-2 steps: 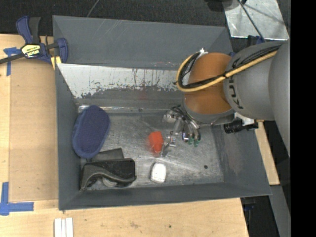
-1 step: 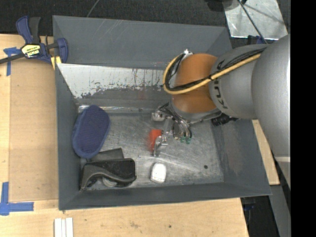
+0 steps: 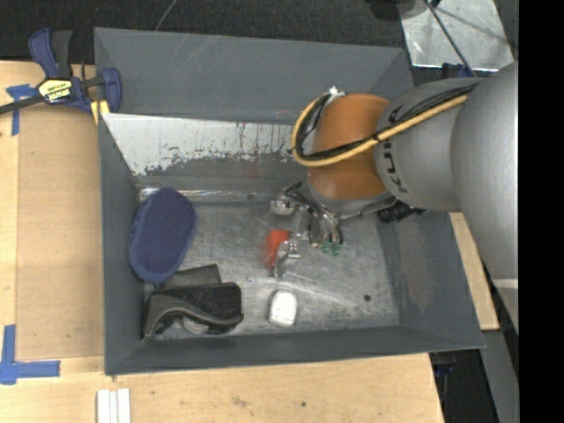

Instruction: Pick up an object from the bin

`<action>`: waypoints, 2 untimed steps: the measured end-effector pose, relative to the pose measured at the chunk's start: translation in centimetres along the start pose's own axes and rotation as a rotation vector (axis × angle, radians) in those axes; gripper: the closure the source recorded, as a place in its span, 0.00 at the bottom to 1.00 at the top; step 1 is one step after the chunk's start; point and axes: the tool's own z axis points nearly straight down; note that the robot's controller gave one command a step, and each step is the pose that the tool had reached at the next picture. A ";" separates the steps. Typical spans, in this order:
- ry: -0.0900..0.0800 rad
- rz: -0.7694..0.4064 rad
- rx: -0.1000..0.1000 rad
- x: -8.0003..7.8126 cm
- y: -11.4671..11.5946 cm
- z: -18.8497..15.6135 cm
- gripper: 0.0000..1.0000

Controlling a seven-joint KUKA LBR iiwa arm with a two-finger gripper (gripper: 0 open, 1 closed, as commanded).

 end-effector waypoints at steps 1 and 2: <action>-0.010 0.000 -0.001 -0.3 0.0 -0.2 1.00; -0.002 -0.002 -0.001 -0.5 0.0 -3.4 1.00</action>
Offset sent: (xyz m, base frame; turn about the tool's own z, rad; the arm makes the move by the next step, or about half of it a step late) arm 0.0000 0.0000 0.0000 0.0000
